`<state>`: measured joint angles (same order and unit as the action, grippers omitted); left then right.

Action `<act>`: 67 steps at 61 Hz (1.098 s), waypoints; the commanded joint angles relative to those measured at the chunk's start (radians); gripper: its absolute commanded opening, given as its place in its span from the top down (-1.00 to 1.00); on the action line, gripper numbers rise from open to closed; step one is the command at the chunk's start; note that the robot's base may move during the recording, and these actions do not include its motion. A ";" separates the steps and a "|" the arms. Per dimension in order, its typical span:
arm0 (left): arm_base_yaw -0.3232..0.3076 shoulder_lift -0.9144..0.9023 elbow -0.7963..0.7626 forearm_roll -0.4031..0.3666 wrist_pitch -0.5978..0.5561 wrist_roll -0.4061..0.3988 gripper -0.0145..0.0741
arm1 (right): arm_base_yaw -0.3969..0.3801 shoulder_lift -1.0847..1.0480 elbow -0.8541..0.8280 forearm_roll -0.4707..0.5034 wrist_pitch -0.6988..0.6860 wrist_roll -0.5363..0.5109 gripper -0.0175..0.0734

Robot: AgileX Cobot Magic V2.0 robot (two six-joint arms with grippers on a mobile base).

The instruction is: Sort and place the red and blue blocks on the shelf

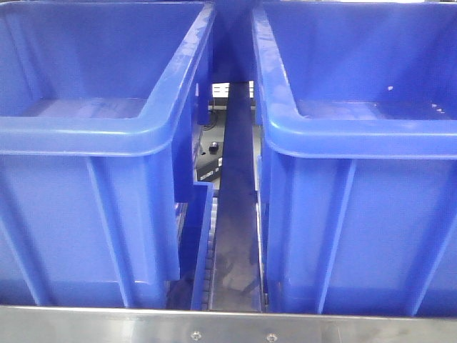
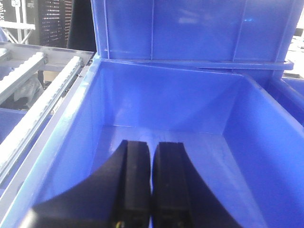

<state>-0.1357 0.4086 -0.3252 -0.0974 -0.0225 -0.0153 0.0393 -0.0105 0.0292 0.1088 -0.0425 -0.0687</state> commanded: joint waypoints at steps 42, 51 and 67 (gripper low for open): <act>0.002 0.006 -0.030 -0.007 -0.088 -0.002 0.39 | -0.006 -0.020 -0.022 -0.010 -0.092 -0.007 0.50; 0.002 0.006 -0.030 -0.007 -0.088 -0.002 0.39 | -0.006 -0.020 -0.022 -0.010 -0.092 -0.007 0.50; 0.007 -0.021 0.022 0.022 -0.089 -0.002 0.39 | -0.006 -0.020 -0.022 -0.010 -0.092 -0.007 0.50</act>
<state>-0.1350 0.4039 -0.3001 -0.0950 -0.0249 -0.0153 0.0393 -0.0105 0.0292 0.1075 -0.0508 -0.0687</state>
